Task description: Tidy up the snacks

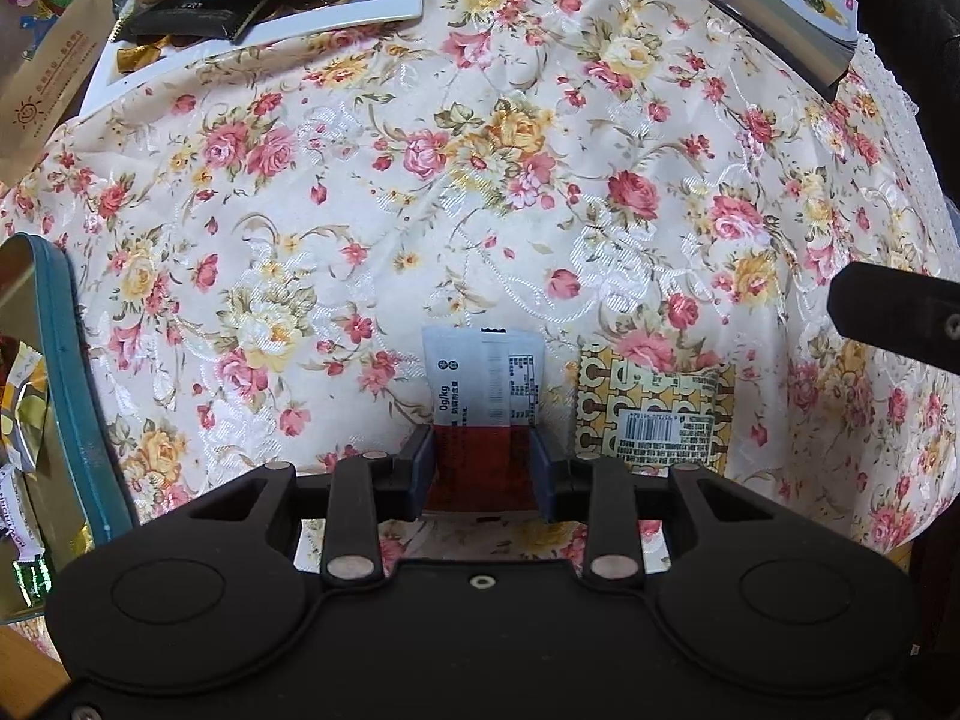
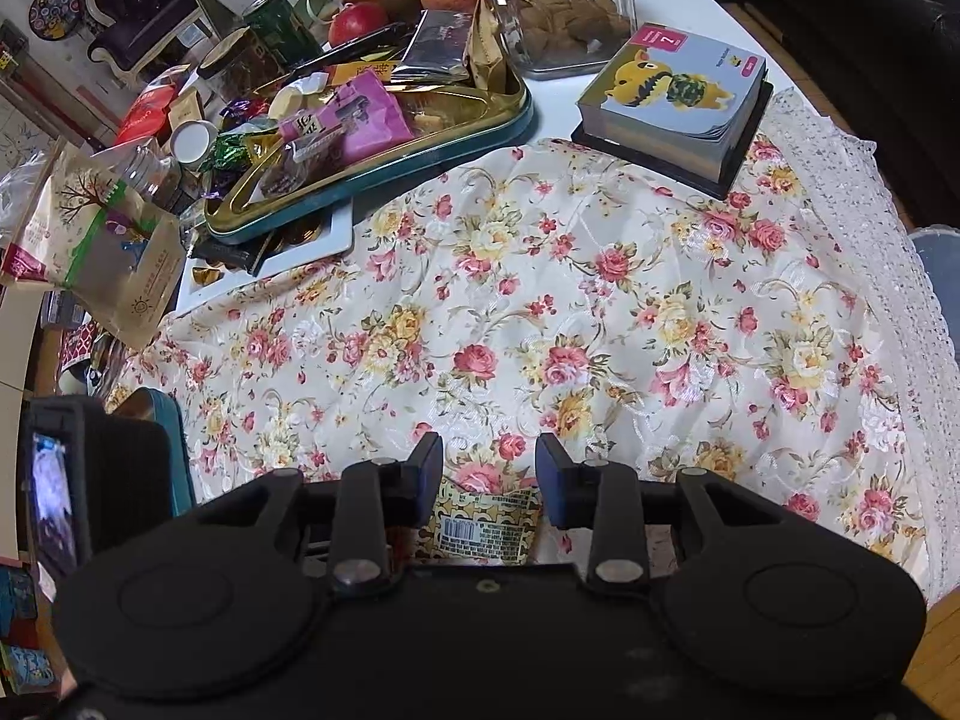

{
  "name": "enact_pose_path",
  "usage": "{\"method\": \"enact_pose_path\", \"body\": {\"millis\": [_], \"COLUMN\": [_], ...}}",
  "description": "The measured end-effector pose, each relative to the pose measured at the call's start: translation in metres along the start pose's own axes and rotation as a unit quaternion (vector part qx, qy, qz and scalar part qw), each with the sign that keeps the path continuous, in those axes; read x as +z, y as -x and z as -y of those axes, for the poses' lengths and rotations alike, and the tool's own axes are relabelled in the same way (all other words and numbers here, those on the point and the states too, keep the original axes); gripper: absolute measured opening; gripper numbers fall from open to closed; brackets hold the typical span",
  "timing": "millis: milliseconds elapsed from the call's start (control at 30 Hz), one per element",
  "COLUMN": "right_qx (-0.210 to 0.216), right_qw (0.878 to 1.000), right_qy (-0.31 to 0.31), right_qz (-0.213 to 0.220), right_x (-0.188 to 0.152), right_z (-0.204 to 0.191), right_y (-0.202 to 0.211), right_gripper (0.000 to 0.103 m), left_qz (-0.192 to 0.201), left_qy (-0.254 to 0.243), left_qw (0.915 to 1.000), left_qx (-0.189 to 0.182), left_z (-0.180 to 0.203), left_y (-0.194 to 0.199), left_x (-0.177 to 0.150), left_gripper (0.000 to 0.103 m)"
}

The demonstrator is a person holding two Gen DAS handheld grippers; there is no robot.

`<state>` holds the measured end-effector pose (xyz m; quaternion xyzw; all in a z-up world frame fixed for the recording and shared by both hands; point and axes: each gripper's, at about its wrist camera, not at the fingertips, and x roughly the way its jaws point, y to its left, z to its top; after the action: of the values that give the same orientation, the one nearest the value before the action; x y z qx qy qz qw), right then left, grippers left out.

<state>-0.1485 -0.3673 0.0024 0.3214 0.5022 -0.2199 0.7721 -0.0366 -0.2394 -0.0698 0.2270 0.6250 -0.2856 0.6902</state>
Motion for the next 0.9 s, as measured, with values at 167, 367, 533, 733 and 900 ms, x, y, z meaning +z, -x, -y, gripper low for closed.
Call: {"method": "enact_pose_path", "body": {"millis": [167,367,533,733,900], "right_qx": [-0.004,-0.006,-0.003,-0.039,-0.017], "right_qw": [1.0,1.0,1.0,0.988,0.978], "right_qy": [-0.003,-0.003,0.028,0.147,0.209], "right_qz": [0.001,-0.001,-0.004,0.01,-0.025], "right_x": [0.0,-0.001,-0.005,-0.025,-0.046], "right_z": [0.003,0.004,-0.003,-0.021,-0.031], "right_y": [0.0,-0.001,-0.001,-0.009,-0.022], "right_gripper": [0.036,0.036,0.038,0.039,0.04], "left_qz": [-0.002,-0.003,-0.013,-0.02,-0.028], "left_qy": [0.016,0.011,0.026,0.061,0.079], "left_qw": [0.9999,0.9999,0.9996,0.9974,0.9958], "left_qx": [-0.001,0.009,-0.001,0.032,0.036], "left_z": [-0.002,0.0,-0.006,-0.037,-0.062], "left_y": [-0.002,-0.004,-0.012,-0.013,-0.017], "left_x": [0.002,0.003,0.014,0.021,0.021], "left_gripper": [0.043,0.049,0.046,0.046,0.05]}}
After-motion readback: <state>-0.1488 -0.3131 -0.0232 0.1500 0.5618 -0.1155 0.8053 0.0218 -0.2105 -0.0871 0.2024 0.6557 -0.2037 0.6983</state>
